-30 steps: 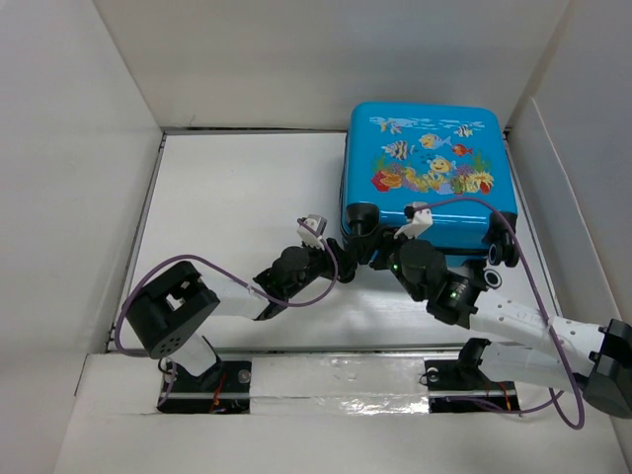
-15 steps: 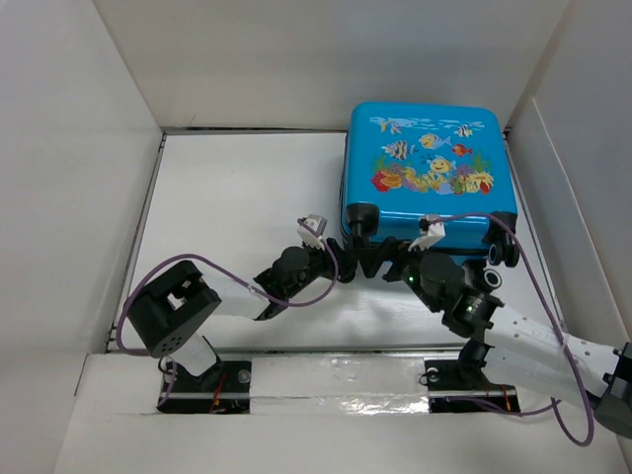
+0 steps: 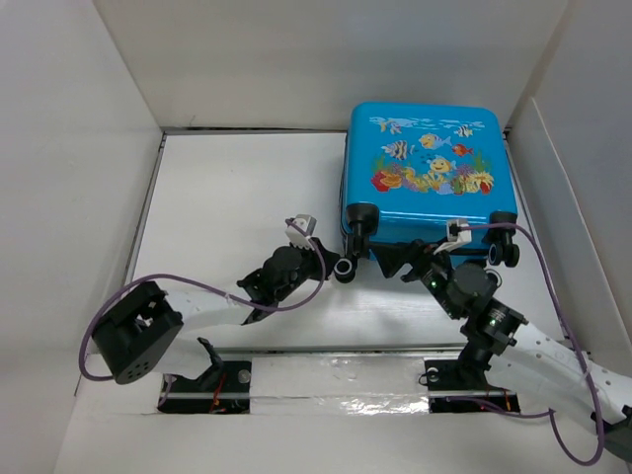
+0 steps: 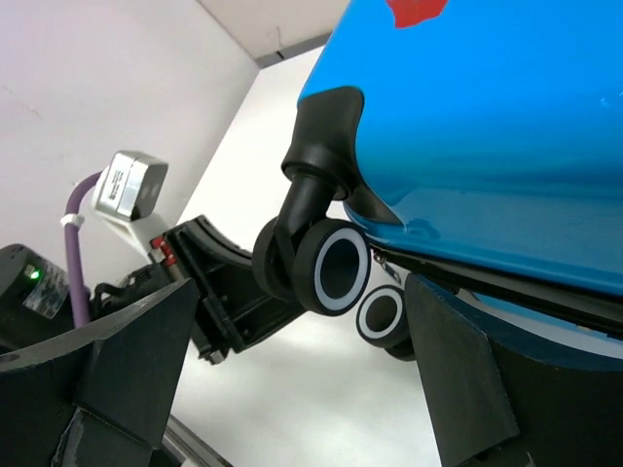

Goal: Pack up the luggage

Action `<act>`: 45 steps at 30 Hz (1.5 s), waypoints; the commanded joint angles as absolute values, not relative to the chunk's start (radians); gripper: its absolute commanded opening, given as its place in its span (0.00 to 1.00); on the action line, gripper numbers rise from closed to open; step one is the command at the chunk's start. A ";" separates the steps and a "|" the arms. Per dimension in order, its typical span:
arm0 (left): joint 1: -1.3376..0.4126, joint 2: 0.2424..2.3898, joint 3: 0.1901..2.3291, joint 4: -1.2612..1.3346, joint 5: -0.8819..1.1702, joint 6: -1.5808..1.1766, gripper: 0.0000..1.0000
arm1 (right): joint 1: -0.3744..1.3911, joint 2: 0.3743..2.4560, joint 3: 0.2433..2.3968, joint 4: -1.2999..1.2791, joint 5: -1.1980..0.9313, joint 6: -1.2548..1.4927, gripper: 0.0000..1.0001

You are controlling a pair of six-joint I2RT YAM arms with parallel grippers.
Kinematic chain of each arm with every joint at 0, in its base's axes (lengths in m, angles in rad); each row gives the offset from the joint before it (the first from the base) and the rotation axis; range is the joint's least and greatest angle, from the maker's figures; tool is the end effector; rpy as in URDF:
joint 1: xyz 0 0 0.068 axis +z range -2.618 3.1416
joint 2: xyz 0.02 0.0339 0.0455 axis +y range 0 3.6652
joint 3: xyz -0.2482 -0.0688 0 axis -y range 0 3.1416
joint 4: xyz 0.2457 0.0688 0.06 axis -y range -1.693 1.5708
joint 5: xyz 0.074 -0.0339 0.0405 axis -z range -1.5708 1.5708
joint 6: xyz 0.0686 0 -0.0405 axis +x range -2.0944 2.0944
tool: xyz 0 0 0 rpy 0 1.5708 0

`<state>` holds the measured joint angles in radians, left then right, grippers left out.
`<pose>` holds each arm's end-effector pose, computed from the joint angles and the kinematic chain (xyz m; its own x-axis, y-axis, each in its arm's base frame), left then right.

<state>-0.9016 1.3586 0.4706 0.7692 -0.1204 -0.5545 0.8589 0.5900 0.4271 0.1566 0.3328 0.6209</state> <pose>0.1990 -0.2383 0.1865 -0.4335 -0.2945 -0.8517 0.5604 0.6521 -0.5107 0.1507 0.1404 0.2701 -0.2955 0.4992 -0.8145 -0.4060 0.7061 0.5801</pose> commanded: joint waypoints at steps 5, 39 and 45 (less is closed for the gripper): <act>-0.902 1.230 0.465 0.698 -0.192 -0.545 0.00 | 0.845 0.580 0.410 0.156 0.314 0.606 0.69; -0.980 1.388 0.666 0.841 0.080 -0.618 0.00 | 0.785 0.580 0.377 0.239 0.199 0.635 1.00; -0.980 1.387 0.660 0.842 0.069 -0.617 0.00 | 0.704 0.649 0.380 0.334 0.112 0.675 1.00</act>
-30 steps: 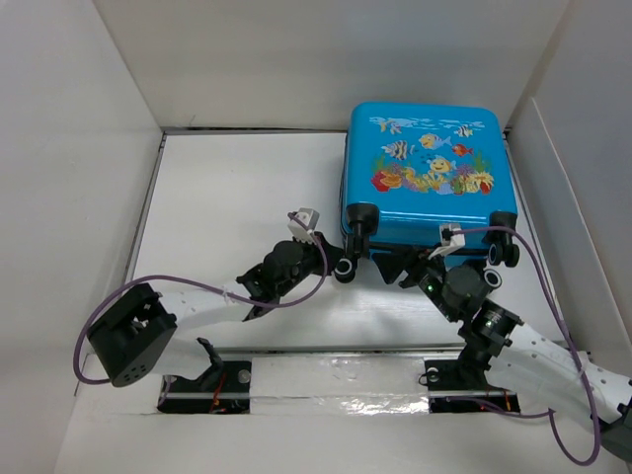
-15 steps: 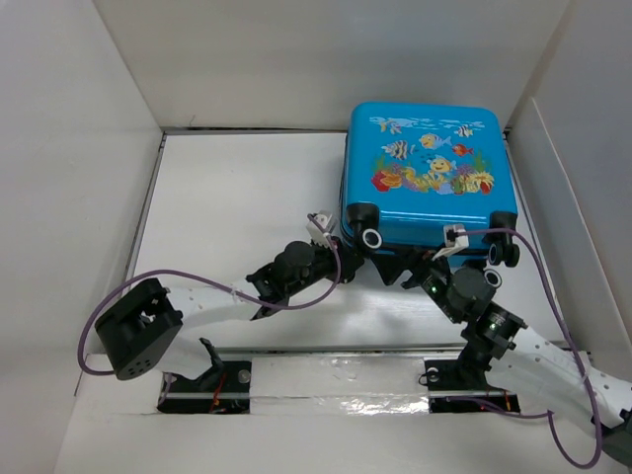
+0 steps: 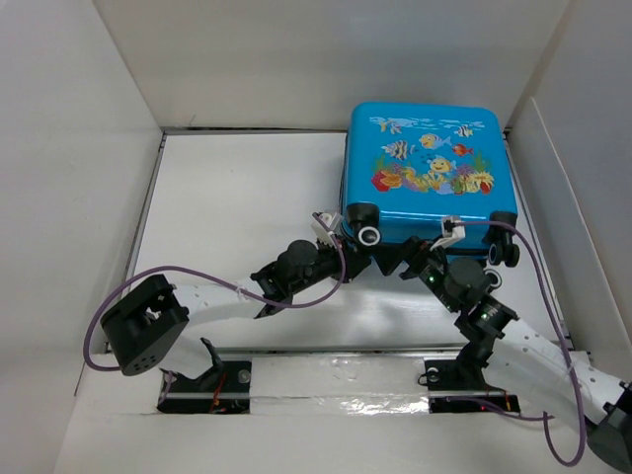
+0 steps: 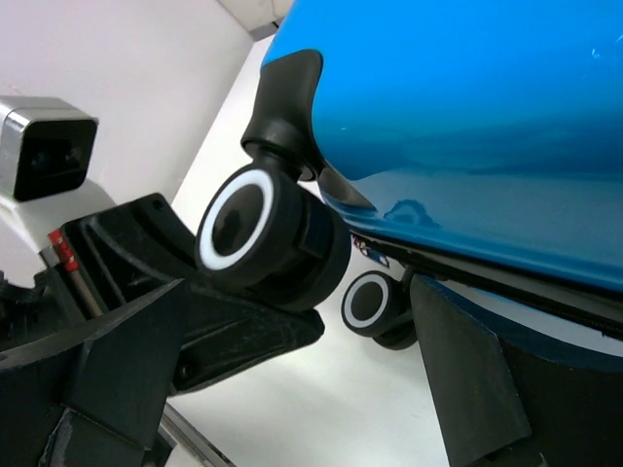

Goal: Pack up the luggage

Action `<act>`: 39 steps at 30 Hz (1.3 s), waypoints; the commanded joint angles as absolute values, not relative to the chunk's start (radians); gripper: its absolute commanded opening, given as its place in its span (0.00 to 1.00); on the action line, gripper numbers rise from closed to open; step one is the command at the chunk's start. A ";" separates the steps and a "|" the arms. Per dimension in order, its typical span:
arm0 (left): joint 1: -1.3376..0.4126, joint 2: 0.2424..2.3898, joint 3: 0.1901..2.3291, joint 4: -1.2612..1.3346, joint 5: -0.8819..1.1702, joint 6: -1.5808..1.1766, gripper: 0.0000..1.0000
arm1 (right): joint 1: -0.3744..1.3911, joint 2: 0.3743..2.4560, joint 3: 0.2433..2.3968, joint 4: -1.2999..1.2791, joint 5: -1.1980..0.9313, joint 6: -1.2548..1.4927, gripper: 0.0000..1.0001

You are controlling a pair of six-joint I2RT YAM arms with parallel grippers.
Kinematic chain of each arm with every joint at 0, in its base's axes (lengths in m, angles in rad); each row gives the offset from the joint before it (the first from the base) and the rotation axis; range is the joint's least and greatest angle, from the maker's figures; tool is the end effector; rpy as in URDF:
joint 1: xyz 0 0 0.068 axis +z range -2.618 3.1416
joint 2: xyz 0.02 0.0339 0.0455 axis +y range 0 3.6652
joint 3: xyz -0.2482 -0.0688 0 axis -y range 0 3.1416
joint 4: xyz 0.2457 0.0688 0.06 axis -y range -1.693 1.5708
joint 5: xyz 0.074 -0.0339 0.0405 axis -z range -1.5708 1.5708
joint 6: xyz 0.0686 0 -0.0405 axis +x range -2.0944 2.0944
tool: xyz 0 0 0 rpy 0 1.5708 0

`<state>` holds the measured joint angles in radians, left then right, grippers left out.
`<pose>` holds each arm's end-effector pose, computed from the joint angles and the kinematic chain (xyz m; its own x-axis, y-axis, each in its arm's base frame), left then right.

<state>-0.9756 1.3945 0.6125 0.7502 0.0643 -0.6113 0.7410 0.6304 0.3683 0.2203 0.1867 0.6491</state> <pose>0.1844 -0.2802 0.2227 -0.5095 -0.2690 -0.8173 0.6959 0.4297 -0.5753 0.1662 0.1348 0.2482 -0.3428 0.4914 -0.8006 -0.4008 0.6943 0.5978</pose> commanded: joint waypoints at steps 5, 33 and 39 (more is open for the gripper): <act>-0.980 1.390 0.658 0.841 0.060 -0.611 0.00 | 0.667 0.739 0.359 0.508 0.008 0.742 1.00; -0.980 1.365 0.663 0.830 0.049 -0.598 0.00 | 0.646 0.904 0.359 0.569 -0.043 0.781 1.00; -0.980 1.370 0.658 0.841 0.061 -0.606 0.00 | 0.646 0.936 0.382 0.606 -0.061 0.773 0.99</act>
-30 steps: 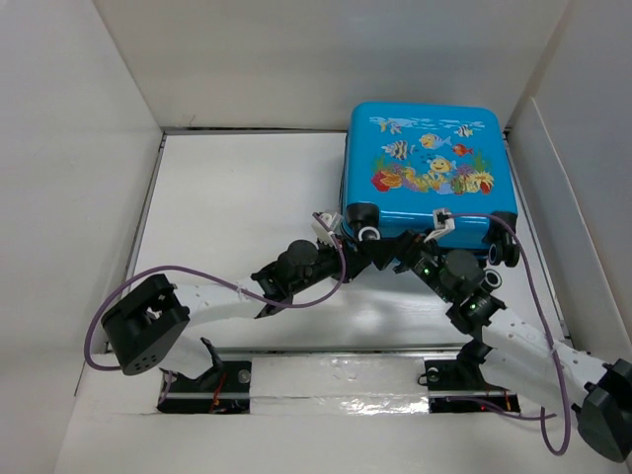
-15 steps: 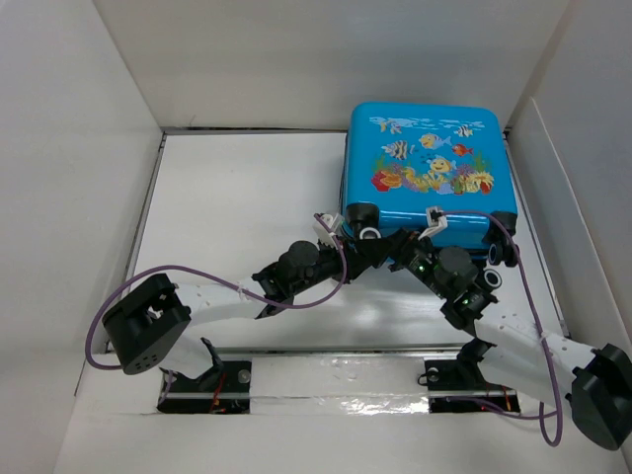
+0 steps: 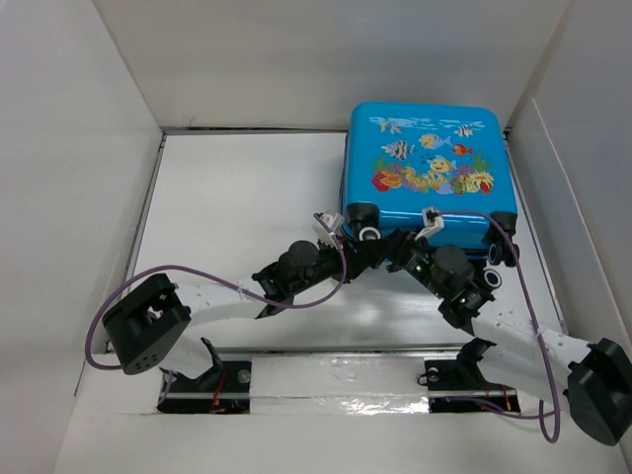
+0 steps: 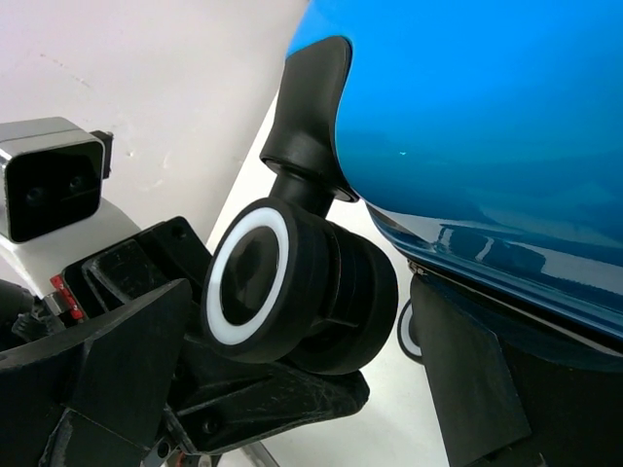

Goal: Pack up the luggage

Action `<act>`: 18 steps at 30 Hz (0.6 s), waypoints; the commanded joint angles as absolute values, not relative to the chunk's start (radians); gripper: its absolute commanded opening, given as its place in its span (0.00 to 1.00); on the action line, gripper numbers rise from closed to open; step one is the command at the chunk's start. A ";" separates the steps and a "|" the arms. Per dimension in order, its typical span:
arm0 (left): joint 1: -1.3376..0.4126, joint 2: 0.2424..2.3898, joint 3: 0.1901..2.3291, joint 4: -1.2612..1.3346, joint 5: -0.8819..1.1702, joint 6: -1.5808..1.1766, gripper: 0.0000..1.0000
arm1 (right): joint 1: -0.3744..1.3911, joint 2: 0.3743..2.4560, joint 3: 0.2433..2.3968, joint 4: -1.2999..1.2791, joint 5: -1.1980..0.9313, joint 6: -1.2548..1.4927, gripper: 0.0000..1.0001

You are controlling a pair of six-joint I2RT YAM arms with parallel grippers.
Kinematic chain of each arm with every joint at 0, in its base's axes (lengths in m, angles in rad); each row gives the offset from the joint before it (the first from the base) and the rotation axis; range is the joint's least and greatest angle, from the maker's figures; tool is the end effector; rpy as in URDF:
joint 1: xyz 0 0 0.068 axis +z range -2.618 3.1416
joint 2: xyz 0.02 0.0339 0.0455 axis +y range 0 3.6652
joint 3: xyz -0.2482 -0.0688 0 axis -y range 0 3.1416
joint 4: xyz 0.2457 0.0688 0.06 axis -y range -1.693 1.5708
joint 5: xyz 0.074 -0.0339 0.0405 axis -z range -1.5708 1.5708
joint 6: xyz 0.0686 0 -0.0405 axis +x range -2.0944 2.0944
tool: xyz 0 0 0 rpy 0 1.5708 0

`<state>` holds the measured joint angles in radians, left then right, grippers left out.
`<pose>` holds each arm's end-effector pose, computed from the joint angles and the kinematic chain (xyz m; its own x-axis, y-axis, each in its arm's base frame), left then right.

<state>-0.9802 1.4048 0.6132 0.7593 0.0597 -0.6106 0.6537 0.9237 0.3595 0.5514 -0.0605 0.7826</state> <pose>0.1841 -0.2820 0.2210 -0.5092 -0.2683 -0.8178 0.6962 0.4302 -0.5746 0.1979 0.1569 0.2290 -0.4691 0.5273 -0.7085 -0.4573 0.5413 0.7056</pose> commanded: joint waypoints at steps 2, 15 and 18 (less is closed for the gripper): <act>-0.980 1.367 0.655 0.842 0.061 -0.607 0.00 | 0.646 0.954 0.397 0.614 -0.061 0.779 0.97; -0.980 1.358 0.630 0.844 0.058 -0.604 0.00 | 0.646 0.979 0.423 0.680 -0.071 0.769 0.65; -0.980 1.348 0.617 0.827 0.045 -0.595 0.00 | 0.646 0.963 0.428 0.666 -0.060 0.758 0.61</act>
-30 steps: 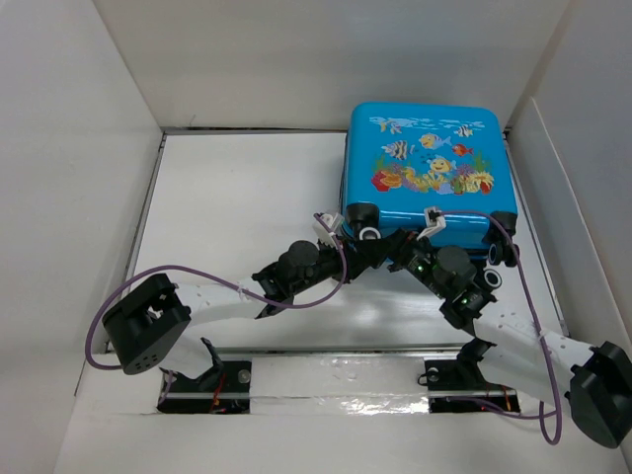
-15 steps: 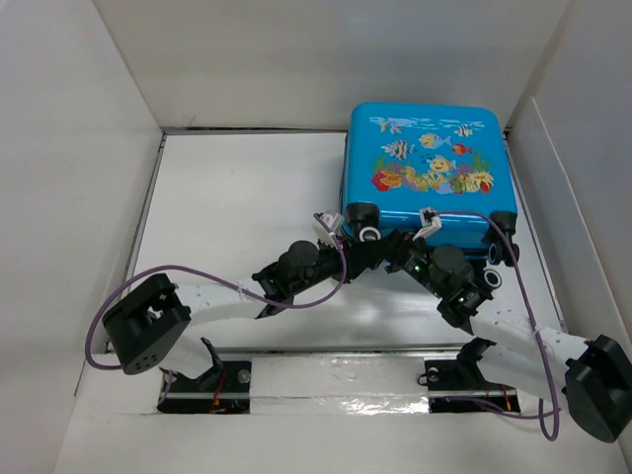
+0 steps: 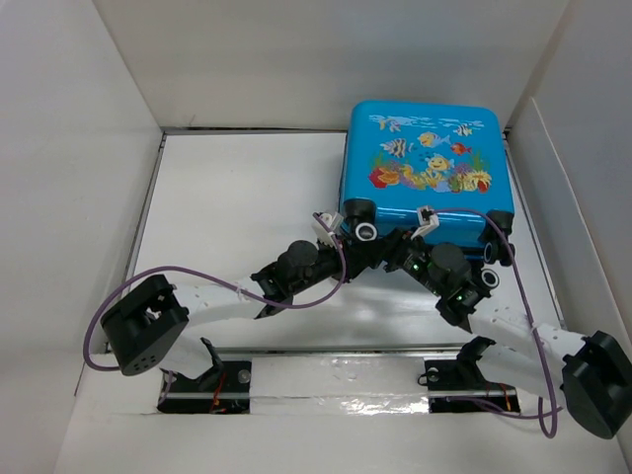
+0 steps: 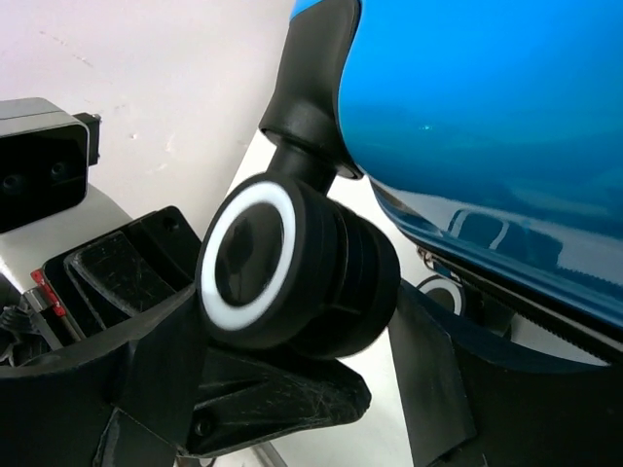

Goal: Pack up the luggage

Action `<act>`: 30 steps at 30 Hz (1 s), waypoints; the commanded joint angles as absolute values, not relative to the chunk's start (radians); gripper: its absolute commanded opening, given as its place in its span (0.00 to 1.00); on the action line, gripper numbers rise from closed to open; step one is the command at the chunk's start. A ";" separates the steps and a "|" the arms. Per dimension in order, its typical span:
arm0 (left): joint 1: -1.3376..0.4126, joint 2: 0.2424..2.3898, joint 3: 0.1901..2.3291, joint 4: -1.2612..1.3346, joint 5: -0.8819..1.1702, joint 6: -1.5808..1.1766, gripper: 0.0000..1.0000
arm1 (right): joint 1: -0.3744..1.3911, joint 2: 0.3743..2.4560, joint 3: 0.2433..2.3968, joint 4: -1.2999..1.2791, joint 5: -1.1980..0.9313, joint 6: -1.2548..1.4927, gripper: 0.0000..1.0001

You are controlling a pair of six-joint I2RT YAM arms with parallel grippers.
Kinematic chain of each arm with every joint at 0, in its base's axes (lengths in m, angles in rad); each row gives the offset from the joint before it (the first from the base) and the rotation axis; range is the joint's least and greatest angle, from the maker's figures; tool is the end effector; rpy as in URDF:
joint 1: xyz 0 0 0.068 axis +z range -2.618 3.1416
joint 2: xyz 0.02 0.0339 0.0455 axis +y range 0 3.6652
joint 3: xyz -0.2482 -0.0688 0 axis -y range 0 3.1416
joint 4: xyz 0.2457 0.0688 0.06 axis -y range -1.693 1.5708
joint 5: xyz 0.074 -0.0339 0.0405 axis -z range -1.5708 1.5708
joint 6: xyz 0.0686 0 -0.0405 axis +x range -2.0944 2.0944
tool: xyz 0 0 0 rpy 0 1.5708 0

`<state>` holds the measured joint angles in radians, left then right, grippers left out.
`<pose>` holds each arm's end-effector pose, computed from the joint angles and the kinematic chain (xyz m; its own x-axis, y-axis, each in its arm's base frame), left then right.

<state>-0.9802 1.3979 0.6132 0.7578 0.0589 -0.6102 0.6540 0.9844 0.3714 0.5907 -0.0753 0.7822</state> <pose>0.1837 -0.2813 0.2230 -0.5062 -0.2722 -0.8183 0.6978 0.4283 -0.5741 0.2036 0.1626 0.2248 -0.4822 0.5159 -0.7080 -0.4602 0.5385 0.7059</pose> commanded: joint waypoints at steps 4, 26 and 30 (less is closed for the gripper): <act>-0.980 1.313 0.591 0.793 0.011 -0.568 0.08 | 0.646 0.939 0.431 0.638 -0.052 0.753 0.56; -0.957 1.321 0.600 0.721 -0.089 -0.480 0.22 | 0.664 1.019 0.491 0.632 -0.075 0.732 0.94; -0.924 1.325 0.609 0.718 -0.069 -0.476 0.20 | 0.676 0.979 0.509 0.563 -0.025 0.710 0.90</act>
